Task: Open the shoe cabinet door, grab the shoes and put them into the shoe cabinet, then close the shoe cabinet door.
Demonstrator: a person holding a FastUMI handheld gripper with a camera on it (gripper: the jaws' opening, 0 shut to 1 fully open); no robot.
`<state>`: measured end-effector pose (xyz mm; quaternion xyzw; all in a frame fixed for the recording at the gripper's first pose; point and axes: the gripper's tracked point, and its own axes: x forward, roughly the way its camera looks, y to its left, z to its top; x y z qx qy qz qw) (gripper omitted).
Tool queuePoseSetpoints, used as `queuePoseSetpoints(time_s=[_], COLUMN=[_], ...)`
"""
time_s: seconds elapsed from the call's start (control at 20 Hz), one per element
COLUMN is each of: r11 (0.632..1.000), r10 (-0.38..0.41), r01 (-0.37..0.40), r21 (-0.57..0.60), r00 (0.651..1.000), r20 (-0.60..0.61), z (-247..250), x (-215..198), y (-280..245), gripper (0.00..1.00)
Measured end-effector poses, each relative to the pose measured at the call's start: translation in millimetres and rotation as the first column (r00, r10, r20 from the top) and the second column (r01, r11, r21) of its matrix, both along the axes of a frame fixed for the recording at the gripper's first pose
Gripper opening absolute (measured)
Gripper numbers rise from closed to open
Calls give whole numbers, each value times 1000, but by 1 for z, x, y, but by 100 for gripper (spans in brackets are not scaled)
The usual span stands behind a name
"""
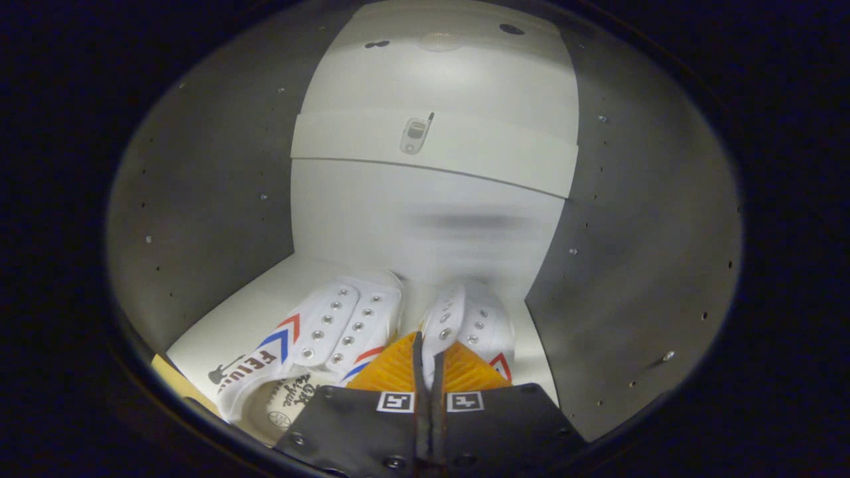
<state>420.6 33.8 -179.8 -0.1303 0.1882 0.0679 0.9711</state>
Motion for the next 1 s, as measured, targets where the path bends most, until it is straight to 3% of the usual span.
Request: queuePoseSetpoints(time_s=[0.2, 0.5, 0.7, 1.0], r11=[999, 991, 988, 999], r10=[-44, -77, -68, 26], r01=[43, 82, 90, -14], r21=[-17, -109, -129, -41], r00=[999, 995, 983, 954], r20=[-5, 57, 169, 298], z=[1, 28, 78, 151], x=[-5, -22, -41, -126], y=[-8, -26, -27, 17], gripper=[16, 64, 79, 80])
